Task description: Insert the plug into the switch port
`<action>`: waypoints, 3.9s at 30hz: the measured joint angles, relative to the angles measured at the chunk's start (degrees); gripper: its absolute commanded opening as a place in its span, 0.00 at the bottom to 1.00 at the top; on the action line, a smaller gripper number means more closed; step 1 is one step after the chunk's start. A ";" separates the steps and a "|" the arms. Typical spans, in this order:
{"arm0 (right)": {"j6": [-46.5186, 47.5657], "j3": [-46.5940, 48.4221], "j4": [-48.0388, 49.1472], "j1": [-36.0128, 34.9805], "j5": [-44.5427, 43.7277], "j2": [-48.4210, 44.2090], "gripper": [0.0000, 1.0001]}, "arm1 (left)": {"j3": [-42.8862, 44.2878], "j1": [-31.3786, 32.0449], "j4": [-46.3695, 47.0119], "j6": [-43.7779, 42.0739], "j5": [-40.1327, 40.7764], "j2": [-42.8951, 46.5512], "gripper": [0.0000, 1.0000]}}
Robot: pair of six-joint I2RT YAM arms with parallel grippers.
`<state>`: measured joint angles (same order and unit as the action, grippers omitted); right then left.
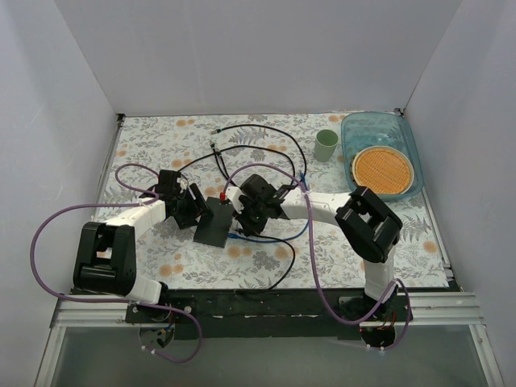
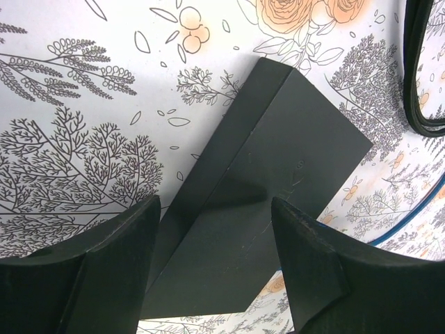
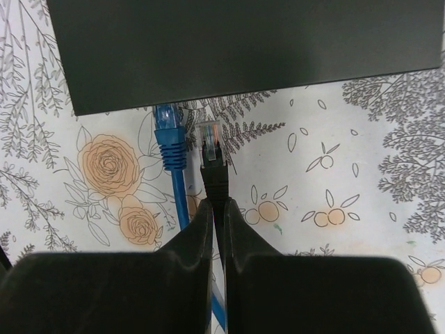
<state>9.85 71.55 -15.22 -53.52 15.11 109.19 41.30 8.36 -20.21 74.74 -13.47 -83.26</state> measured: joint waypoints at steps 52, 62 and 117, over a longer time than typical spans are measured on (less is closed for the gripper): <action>0.87 6.75 -5.44 -4.39 -10.27 4.76 0.01 | -1.20 -0.44 2.71 1.20 -2.62 0.24 0.65; 0.87 6.75 -5.53 -4.68 -10.93 4.74 0.01 | -1.53 -0.44 3.13 1.70 -2.71 0.59 0.69; -1.68 10.91 -12.83 -5.40 -14.03 5.46 0.01 | -2.25 -0.37 3.26 1.31 -5.60 1.07 0.69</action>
<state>8.16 82.46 -28.05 -58.92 1.08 114.65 39.05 7.99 -16.95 76.05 -19.07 -82.19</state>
